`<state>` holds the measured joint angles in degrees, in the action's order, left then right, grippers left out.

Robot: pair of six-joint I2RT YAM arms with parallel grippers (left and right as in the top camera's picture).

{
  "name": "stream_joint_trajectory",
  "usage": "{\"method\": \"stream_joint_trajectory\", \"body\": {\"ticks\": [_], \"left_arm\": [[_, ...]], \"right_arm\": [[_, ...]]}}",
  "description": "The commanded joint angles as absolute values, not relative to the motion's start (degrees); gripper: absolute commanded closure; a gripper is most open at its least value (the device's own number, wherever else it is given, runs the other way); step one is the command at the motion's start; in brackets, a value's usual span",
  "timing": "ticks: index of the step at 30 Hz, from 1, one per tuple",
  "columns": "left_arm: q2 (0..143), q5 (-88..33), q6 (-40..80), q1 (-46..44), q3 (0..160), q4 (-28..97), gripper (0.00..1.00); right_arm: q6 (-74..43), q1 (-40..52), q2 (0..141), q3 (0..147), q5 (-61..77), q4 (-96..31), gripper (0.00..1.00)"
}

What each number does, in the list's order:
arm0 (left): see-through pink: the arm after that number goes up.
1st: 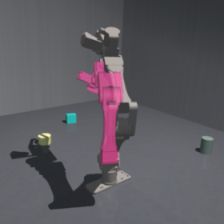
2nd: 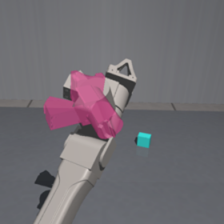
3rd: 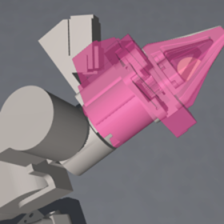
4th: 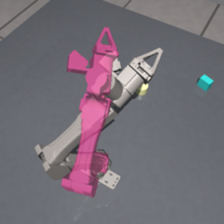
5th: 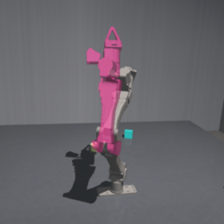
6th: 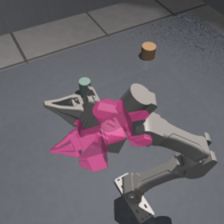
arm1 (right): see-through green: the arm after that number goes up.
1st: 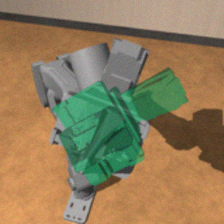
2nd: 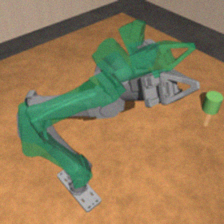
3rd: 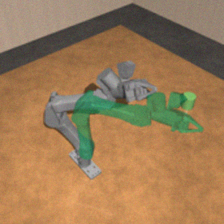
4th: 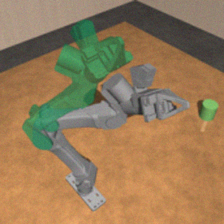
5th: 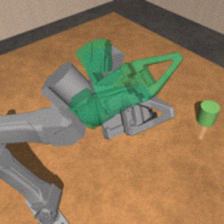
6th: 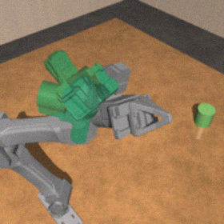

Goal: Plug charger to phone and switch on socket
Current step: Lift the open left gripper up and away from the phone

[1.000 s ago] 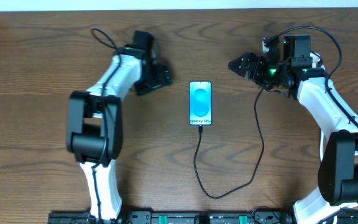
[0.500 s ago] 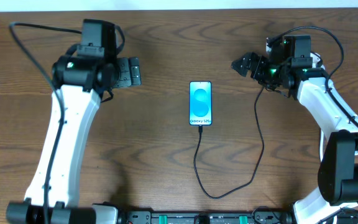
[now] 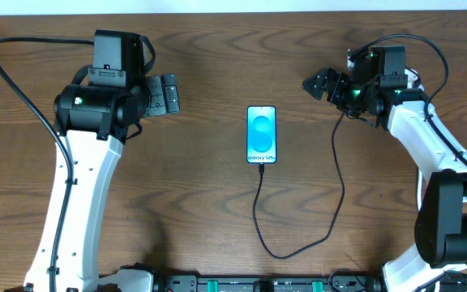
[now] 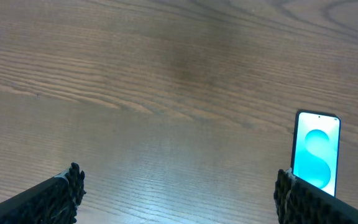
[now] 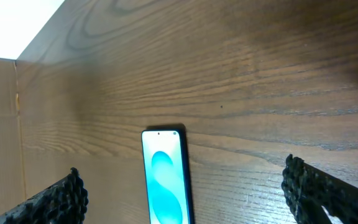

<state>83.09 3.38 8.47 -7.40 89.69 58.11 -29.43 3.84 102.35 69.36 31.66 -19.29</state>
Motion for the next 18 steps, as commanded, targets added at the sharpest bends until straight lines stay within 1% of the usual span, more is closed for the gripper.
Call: {"method": "stream_joint_trajectory", "body": {"ticks": [1, 14, 18], "left_arm": [[83.11, 4.34, 7.31, -7.51, 90.06, 58.24, 0.01], [83.11, 4.34, 7.31, -7.51, 90.06, 58.24, 0.01], [83.11, 4.34, 7.31, -7.51, 90.06, 58.24, 0.02]], "right_arm": [[-28.62, 4.23, 101.32, 69.63, 31.59, -19.86, 0.01], [-28.60, 4.23, 101.30, 69.63, 31.66, -21.67, 0.01], [-28.56, 4.23, 101.08, 69.65, 31.90, -22.17, 0.05]]}}
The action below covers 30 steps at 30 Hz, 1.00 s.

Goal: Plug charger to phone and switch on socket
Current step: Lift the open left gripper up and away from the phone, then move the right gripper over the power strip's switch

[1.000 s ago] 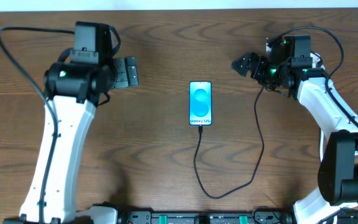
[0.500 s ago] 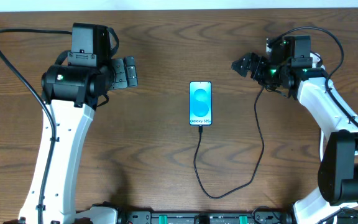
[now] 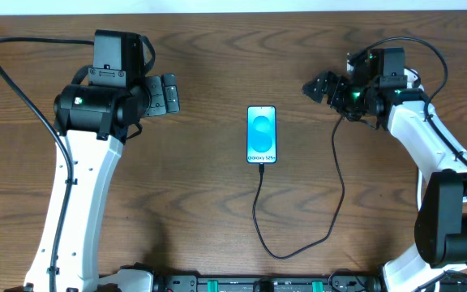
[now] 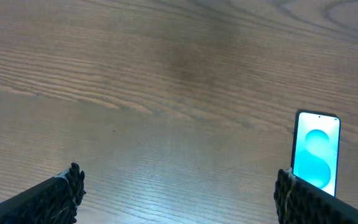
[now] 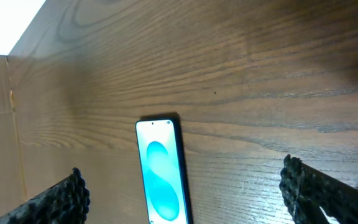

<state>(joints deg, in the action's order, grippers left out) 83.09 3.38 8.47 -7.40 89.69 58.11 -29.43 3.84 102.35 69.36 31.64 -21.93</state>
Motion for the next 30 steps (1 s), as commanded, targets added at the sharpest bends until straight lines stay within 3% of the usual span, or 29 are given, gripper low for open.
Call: {"method": "stream_joint_trajectory", "body": {"ticks": [1, 4, 8, 16, 21, 25, 27, 30], "left_arm": [[83.11, 4.34, 7.31, -7.51, 90.06, 58.24, 0.02], [83.11, 4.34, 7.31, -7.51, 90.06, 58.24, 0.02], [83.11, 4.34, 7.31, -7.51, 90.06, 58.24, 0.02], [83.11, 4.34, 7.31, -7.51, 90.06, 58.24, 0.02], [83.11, 4.34, 7.31, -7.51, 90.06, 58.24, 0.02], [83.11, 4.34, 7.31, -7.51, 90.06, 58.24, 0.02], [83.11, 4.34, 7.31, -7.51, 90.06, 58.24, 0.02], [83.11, 4.34, 7.31, -7.51, 90.06, 58.24, 0.02]], "right_arm": [[-28.56, 4.23, 100.77, 69.69, 32.05, -22.20, 0.06], [-27.03, 4.23, 98.65, 70.65, 31.35, -24.43, 0.08], [-26.41, 4.23, 93.97, 72.84, 23.97, -29.82, 0.01], [-21.56, 3.18, 84.07, 77.69, -15.88, -42.63, 0.01], [-17.15, 0.69, 84.77, 77.06, -26.11, -41.50, 0.05], [-15.57, -2.44, 87.29, 76.38, -26.39, -40.66, 0.01], [-5.50, -6.37, 90.87, 76.38, -13.39, -38.70, 0.04], [-0.58, -11.42, 94.63, 76.38, -0.56, -36.12, 0.04]]}}
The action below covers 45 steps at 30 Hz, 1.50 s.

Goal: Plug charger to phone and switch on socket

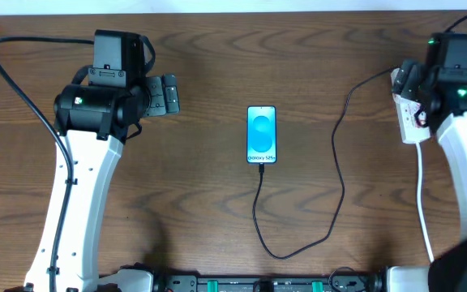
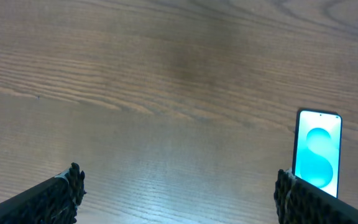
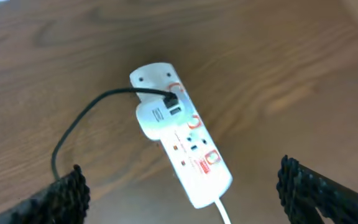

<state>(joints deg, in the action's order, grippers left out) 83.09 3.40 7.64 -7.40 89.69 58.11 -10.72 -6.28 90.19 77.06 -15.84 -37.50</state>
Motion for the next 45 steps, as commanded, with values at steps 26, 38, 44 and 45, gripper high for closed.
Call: {"method": "stream_joint_trajectory", "body": {"ticks": [26, 38, 44, 45], "left_arm": [[83.11, 4.34, 7.31, -7.51, 90.06, 58.24, 0.02], [83.11, 4.34, 7.31, -7.51, 90.06, 58.24, 0.02], [83.11, 4.34, 7.31, -7.51, 90.06, 58.24, 0.02], [83.11, 4.34, 7.31, -7.51, 90.06, 58.24, 0.02]], "right_arm": [[10.28, -21.28, 115.46, 76.38, 22.90, -21.89, 0.03], [4.32, -21.28, 115.46, 76.16, 22.83, -23.57, 0.09], [6.24, -21.28, 115.46, 76.16, 22.61, -22.13, 0.06], [6.31, -21.28, 115.46, 76.16, 22.59, -22.06, 0.06]]}}
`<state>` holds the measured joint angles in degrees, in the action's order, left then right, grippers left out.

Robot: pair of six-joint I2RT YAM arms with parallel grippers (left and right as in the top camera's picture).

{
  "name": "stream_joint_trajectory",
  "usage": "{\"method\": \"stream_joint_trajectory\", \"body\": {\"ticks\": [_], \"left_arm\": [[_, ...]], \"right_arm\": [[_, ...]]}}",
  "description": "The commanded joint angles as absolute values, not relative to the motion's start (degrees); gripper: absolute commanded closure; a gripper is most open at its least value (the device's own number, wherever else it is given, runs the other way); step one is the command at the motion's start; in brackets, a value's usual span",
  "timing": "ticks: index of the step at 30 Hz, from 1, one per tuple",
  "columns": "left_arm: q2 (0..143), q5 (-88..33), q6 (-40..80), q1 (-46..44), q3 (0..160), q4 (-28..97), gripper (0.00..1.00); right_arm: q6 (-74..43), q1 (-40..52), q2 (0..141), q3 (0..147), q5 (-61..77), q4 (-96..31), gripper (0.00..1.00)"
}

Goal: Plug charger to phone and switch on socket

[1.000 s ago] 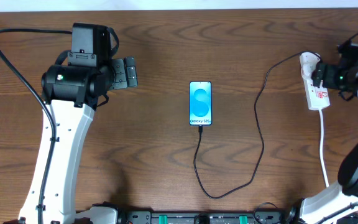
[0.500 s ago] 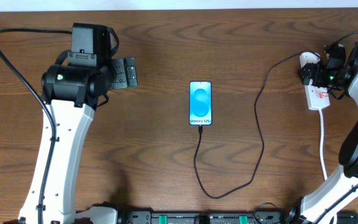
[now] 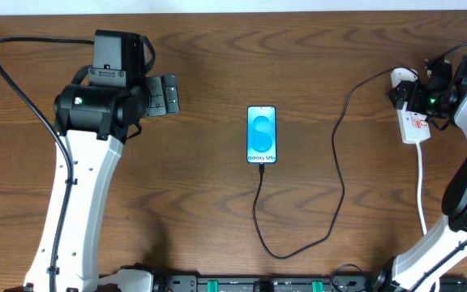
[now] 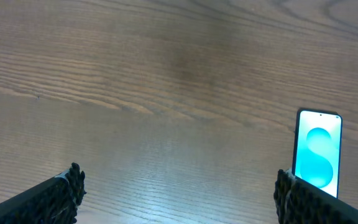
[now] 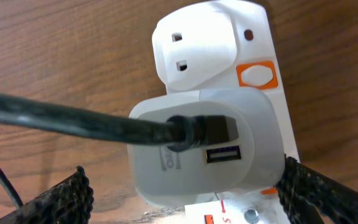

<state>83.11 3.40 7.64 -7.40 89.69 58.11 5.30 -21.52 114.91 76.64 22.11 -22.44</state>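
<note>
The phone [image 3: 262, 135] lies face up mid-table, screen lit, with the black charger cable [image 3: 336, 186] in its bottom end. The cable loops round to a white charger adapter [image 5: 204, 146] sitting in the white power strip [image 3: 413, 126] at the right edge. An orange switch [image 5: 255, 76] shows beside the strip's empty socket. My right gripper [image 5: 185, 199] is open and low over the strip, with fingers [image 5: 316, 190] either side of the adapter. My left gripper [image 4: 176, 199] hangs open over bare wood, left of the phone [image 4: 317, 152].
The strip's white lead [image 3: 421, 186] runs down the right side towards the front edge. The table's far edge [image 3: 233, 10] is close behind both arms. The cable loop [image 3: 282, 253] lies near the front centre.
My right gripper was well above the power strip, with the whole strip in its view. It is now close down over the adapter end. The left arm, phone and cable have not moved.
At first my open right gripper hovered to the right of the phone, which had the cable in it, and stayed there. It then stood high over the power strip at the right edge, and now sits low around the adapter. The left gripper stayed open and still.
</note>
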Motion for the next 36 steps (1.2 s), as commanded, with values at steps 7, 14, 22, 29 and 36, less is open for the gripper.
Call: {"method": "stream_joint_trajectory", "body": {"ticks": [7, 14, 22, 29, 36], "left_arm": [[83.11, 4.34, 7.31, -7.51, 90.06, 58.24, 0.02], [83.11, 4.34, 7.31, -7.51, 90.06, 58.24, 0.02], [83.11, 4.34, 7.31, -7.51, 90.06, 58.24, 0.02], [83.11, 4.34, 7.31, -7.51, 90.06, 58.24, 0.02], [83.11, 4.34, 7.31, -7.51, 90.06, 58.24, 0.02]], "right_arm": [[6.28, -21.28, 115.46, 75.94, 22.63, -22.06, 0.01], [6.26, -21.28, 115.52, 75.48, 22.63, -22.02, 0.02], [5.93, -21.28, 115.55, 73.30, 22.68, -20.62, 0.03], [5.85, -21.28, 115.55, 71.22, 25.28, -17.98, 0.01], [3.42, -21.28, 115.55, 71.22, 26.55, -17.76, 0.01]]}}
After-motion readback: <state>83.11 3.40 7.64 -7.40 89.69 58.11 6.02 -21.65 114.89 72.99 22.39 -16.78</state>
